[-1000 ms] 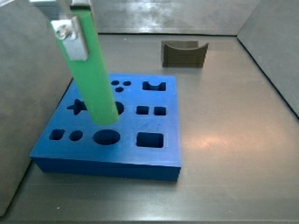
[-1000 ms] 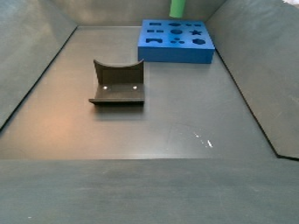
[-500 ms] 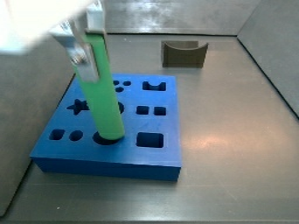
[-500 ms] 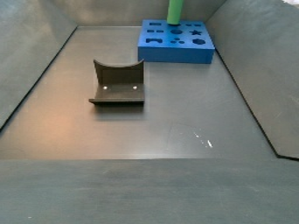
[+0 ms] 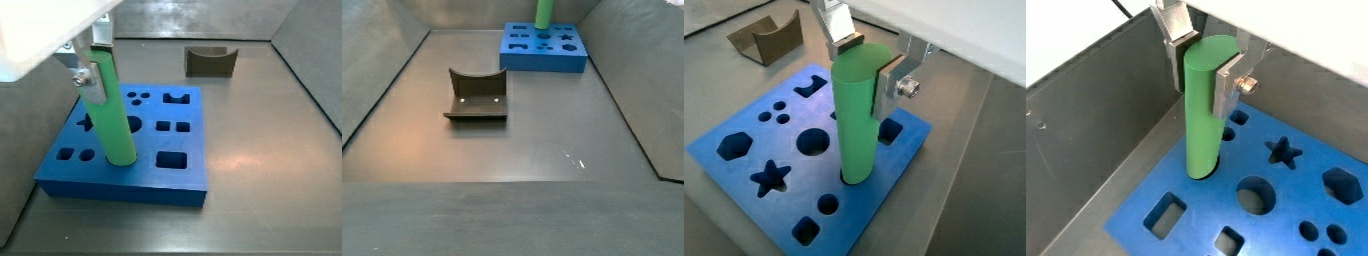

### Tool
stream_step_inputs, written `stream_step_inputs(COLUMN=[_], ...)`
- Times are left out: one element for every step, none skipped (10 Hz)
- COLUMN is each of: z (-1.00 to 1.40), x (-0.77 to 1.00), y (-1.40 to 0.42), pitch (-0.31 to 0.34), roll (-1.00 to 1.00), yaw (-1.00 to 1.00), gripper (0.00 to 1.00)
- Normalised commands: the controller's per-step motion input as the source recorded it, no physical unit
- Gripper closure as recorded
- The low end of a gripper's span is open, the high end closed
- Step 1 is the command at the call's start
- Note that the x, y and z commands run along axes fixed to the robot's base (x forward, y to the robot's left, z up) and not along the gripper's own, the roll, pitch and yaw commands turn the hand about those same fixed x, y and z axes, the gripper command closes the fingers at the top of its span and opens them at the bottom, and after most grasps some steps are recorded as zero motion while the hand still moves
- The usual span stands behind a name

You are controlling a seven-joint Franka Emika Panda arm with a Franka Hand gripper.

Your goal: Insert the oval object.

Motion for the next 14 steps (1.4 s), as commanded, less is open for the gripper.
stream_step_inputs(z=[-0.09, -0.14, -0.19, -0.25, -0.31, -0.37, -0.43, -0.41, -0.45, -0.46, -0.38, -0.34, -0.34, -0.09], x=[0.0, 0.12, 0.22, 0.26, 0.19, 0.12, 0.07, 0.07, 0.05, 0.03, 0.07, 0.08, 0.1, 0.0], y=[0.01, 0.0, 0.0, 0.0, 0.0, 0.0, 0.0, -0.02, -0.05, -0.06, -0.08, -0.05, -0.01, 0.0], pitch=[0.01, 0.044, 0.05, 0.039, 0.007, 0.0, 0.0, 0.0, 0.0, -0.023, -0.019, -0.029, -0.016, -0.087], roll=[0.03, 0.02, 0.0, 0.0, 0.02, 0.07, 0.09, 0.07, 0.08, 0.08, 0.07, 0.02, 0.0, -0.01], yaw=[0.05, 0.05, 0.0, 0.0, 0.0, 0.01, 0.0, 0.0, 0.0, 0.0, 0.0, 0.0, 0.0, 0.0], gripper=[1.0, 1.0, 1.0, 1.0, 1.0, 1.0, 1.0, 1.0, 1.0, 1.0, 1.0, 1.0, 1.0, 1.0])
